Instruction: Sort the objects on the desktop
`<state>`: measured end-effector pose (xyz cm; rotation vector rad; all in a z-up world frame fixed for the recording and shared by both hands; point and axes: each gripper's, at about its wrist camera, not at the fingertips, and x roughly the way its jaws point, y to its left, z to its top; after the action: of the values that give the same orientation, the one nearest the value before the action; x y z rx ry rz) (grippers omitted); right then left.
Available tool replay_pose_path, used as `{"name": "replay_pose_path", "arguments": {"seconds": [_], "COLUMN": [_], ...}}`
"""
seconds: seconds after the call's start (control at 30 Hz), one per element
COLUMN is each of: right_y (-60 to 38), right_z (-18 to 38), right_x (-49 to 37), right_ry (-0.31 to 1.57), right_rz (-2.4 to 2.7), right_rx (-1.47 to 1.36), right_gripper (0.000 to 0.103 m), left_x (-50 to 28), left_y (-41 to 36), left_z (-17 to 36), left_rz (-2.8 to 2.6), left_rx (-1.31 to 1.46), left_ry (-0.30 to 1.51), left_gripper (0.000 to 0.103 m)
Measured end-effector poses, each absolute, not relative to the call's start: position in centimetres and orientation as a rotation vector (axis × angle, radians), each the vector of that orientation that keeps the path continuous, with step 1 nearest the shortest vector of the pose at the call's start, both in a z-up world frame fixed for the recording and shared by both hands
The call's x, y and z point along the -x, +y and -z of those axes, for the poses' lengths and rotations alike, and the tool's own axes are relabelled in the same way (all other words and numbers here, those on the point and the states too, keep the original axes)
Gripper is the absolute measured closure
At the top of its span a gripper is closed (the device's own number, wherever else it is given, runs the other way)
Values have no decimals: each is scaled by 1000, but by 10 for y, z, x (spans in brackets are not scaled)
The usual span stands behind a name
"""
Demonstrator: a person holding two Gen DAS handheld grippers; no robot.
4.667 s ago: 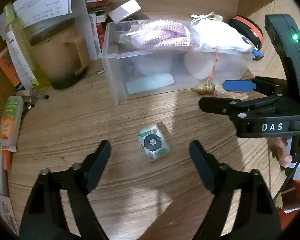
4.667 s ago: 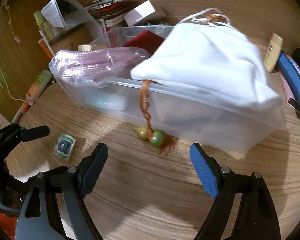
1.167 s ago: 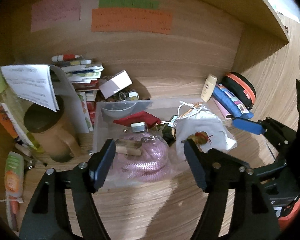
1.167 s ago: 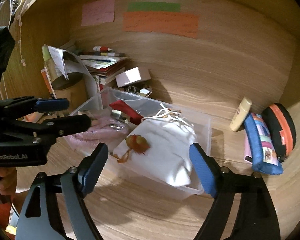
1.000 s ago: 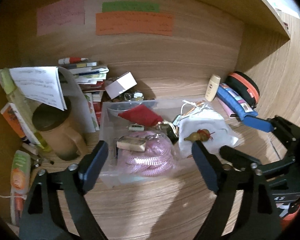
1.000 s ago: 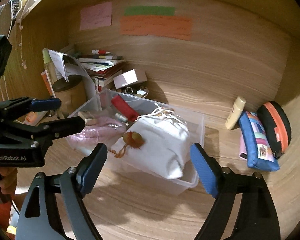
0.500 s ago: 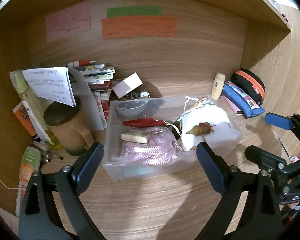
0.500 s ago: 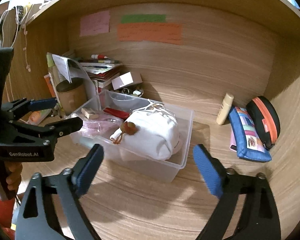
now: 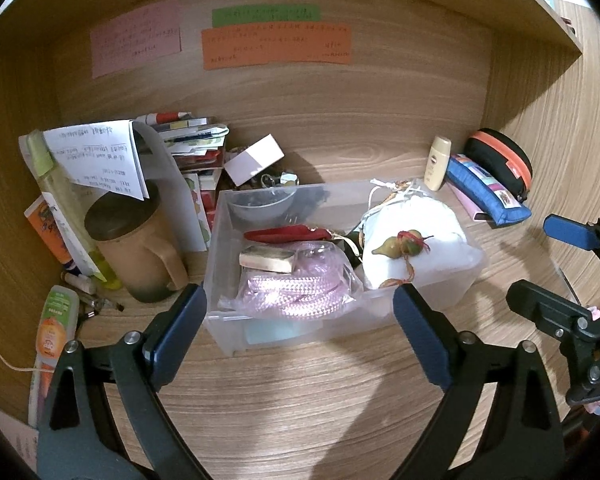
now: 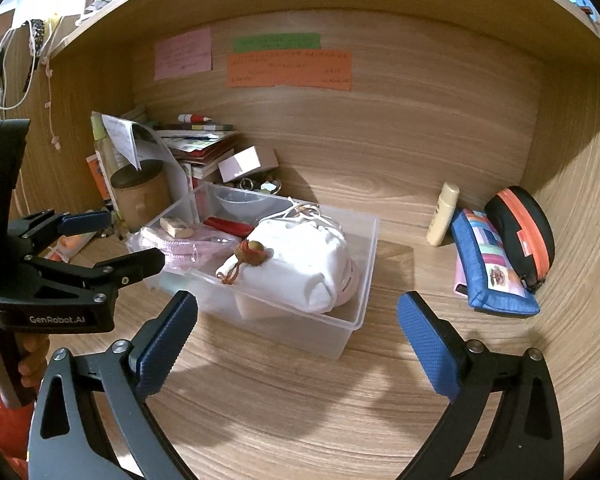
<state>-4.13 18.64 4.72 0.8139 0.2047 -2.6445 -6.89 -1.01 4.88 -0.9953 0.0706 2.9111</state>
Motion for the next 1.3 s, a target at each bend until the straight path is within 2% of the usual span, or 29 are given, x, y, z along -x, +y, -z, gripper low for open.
{"name": "replay_pose_path", "arguments": {"seconds": [1.3], "right_y": [187], "right_z": [-53], "right_x": [36], "right_ry": [232], "right_rz": [2655], "right_rx": [-793], "right_gripper": [3], "left_x": [60], "left_y": [-10], "left_z": [-51], "left_rz": [-2875], "left_rx": [930], "left_ry": [24], "left_gripper": [7]}}
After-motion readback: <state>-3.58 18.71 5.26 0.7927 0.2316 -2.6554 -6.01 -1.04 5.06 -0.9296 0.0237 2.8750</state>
